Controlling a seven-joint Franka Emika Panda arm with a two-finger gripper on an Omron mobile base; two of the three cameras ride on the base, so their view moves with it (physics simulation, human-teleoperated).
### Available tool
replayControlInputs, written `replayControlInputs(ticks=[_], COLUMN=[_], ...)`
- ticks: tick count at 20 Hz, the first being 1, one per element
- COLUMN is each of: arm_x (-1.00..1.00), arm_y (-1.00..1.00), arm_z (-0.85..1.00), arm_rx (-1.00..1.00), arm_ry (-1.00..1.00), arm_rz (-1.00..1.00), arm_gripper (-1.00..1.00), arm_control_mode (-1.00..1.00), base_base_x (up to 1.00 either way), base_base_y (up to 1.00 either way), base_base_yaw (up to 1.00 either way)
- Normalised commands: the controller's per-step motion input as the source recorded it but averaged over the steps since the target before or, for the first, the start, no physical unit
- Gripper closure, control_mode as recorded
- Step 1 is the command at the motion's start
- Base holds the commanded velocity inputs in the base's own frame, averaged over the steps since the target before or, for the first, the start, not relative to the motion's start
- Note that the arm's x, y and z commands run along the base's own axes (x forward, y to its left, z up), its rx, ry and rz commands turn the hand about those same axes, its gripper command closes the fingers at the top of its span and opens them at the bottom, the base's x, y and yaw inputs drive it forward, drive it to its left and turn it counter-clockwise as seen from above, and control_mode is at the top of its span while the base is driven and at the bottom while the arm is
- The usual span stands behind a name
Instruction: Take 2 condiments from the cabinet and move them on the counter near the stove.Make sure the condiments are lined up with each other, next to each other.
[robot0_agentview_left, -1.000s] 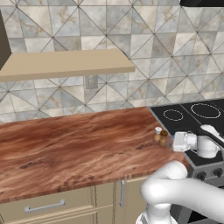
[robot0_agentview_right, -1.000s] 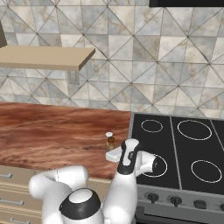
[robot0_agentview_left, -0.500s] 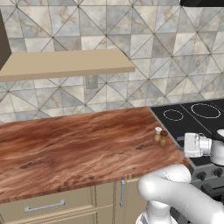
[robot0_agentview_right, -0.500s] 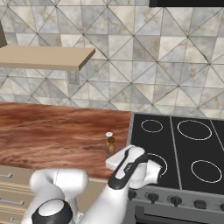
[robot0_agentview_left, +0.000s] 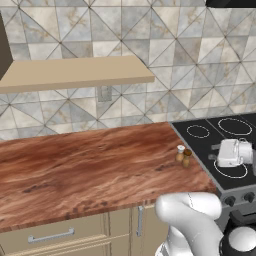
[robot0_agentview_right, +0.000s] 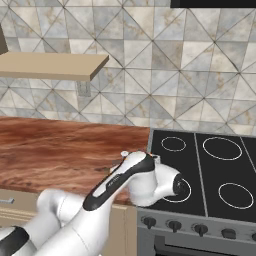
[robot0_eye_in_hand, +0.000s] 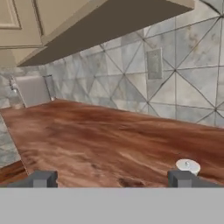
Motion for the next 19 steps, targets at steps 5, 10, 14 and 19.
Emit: replayControlInputs(ticks=[5,10,14,19], arm_x=[0.00,-0.01,-0.01,-0.22], arm_y=[0.40,0.48,0.53,0.43], arm_z=[1.00,0.66,0.46,0.15], arm_rx=[-0.20,-0.19,-0.21,-0.20], arm_ry=[0.46,0.51,0.43,0.27], arm_rz=[0.00,-0.01,-0.04,-0.08], arm_gripper=[-1.00,-1.00,-1.00,-1.00], arm_control_mode=[-1.00,-1.00,-1.00,-1.00], base_base_x=[0.00,0.00,0.00,0.00], base_base_y=[0.00,0.00,0.00,0.00], base_base_yaw=[0.00,0.00,0.00,0.00])
